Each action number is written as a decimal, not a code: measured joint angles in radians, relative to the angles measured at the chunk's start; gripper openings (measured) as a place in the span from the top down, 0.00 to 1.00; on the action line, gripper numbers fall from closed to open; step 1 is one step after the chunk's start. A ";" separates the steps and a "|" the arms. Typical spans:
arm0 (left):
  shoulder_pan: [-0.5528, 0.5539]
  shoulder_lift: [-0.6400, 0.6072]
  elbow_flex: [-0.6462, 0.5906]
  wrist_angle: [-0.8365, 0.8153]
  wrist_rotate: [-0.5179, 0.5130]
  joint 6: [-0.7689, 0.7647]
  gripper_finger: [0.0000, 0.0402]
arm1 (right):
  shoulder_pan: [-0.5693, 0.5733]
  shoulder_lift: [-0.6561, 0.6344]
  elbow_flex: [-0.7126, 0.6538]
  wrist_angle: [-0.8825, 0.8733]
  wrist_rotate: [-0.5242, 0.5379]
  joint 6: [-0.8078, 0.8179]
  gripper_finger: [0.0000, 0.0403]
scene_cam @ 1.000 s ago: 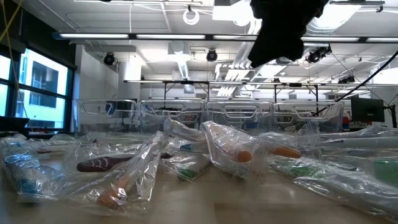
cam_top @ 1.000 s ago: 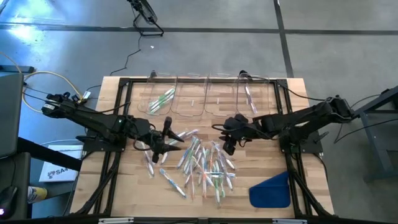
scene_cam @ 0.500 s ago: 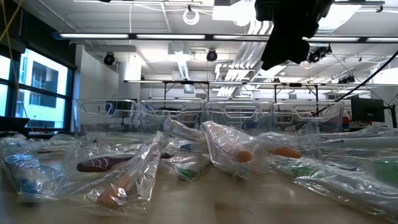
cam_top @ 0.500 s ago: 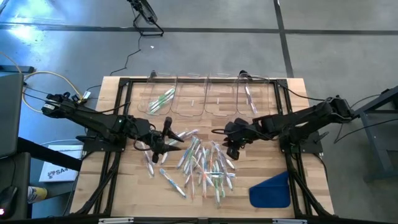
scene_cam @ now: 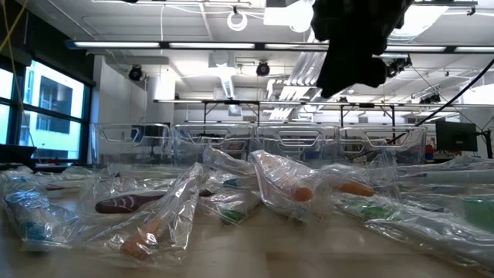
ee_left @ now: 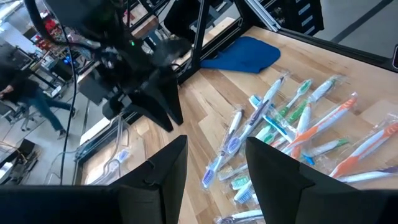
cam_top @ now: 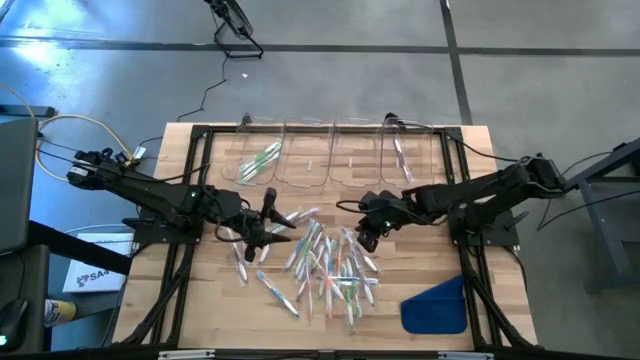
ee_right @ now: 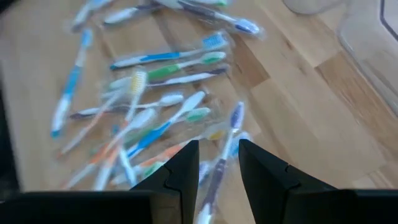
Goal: Pick & Place Toothbrushes
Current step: Put the violet toothbrush into the right transparent bin
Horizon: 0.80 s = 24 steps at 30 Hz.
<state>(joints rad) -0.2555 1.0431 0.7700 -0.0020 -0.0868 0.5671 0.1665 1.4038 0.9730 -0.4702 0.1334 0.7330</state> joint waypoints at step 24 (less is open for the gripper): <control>0.000 0.000 0.000 -0.001 0.002 -0.023 0.60 | 0.010 0.024 0.000 0.214 -0.059 0.026 0.74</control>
<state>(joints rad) -0.2556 1.0435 0.7700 -0.0029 -0.0853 0.5446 0.1767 1.4277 0.9730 -0.2560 0.0742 0.7593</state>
